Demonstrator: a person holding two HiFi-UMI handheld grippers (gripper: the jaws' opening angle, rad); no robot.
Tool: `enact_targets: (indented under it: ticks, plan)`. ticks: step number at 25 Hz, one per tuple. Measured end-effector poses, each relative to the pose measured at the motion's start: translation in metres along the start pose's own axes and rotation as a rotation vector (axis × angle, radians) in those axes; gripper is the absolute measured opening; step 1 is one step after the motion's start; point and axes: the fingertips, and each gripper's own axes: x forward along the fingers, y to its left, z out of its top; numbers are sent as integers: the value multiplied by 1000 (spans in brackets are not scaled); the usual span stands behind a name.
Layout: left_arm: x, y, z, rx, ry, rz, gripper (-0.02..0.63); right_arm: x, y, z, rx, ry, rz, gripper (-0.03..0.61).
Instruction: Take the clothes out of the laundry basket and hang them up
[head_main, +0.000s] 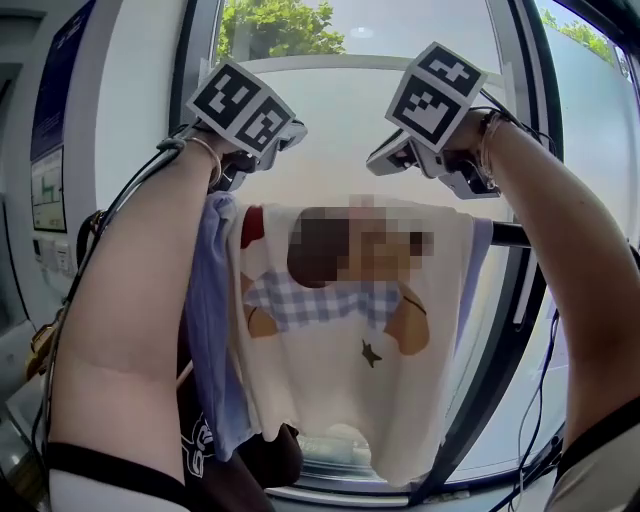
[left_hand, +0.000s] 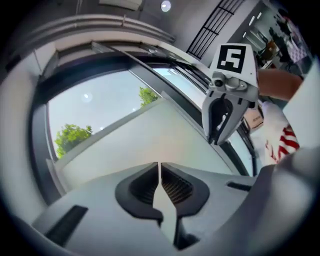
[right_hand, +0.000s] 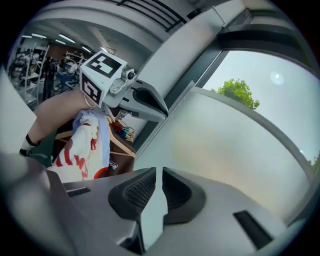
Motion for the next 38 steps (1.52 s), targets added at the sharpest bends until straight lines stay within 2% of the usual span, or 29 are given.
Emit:
enact_targets:
  ticks: [2, 4, 6, 8, 11, 13, 15, 18, 22, 24, 27, 31, 38]
  plan:
    - [-3, 6, 9, 20, -48, 95, 20, 0, -3, 1, -8, 12, -77, 49]
    - [-6, 9, 13, 67, -53, 161, 14, -2, -11, 6, -7, 5, -167, 41]
    - [-16, 18, 15, 133, -32, 254, 12, -9, -24, 17, -5, -34, -292, 40]
    - [-28, 26, 29, 169, -79, 340, 12, -22, -36, 30, -17, -83, -444, 40]
    - [-42, 19, 52, 211, -193, 401, 12, -42, -43, 42, -56, -133, -649, 40]
    - [-53, 11, 65, 289, -232, 446, 12, -52, -37, 53, -62, -188, -716, 40]
    - [-66, 3, 78, 341, -271, 492, 12, -64, -26, 72, -122, -261, -777, 40]
    - [-87, -11, 93, 346, -342, 527, 12, -80, -7, 95, -226, -338, -868, 40]
    - [-118, -19, 98, 352, -392, 571, 11, -119, 15, 113, -290, -436, -1018, 40]
    - [-131, -20, 95, 333, -397, 584, 9, -137, 24, 115, -272, -474, -1046, 40]
    - [-158, -27, 103, 332, -450, 604, 9, -148, 43, 118, -258, -508, -1037, 40]
    - [-175, -30, 97, 258, -441, 606, 9, -159, 64, 119, -271, -511, -1038, 40]
    - [-193, -69, 94, 245, -433, 596, 9, -175, 103, 106, -289, -548, -1019, 40]
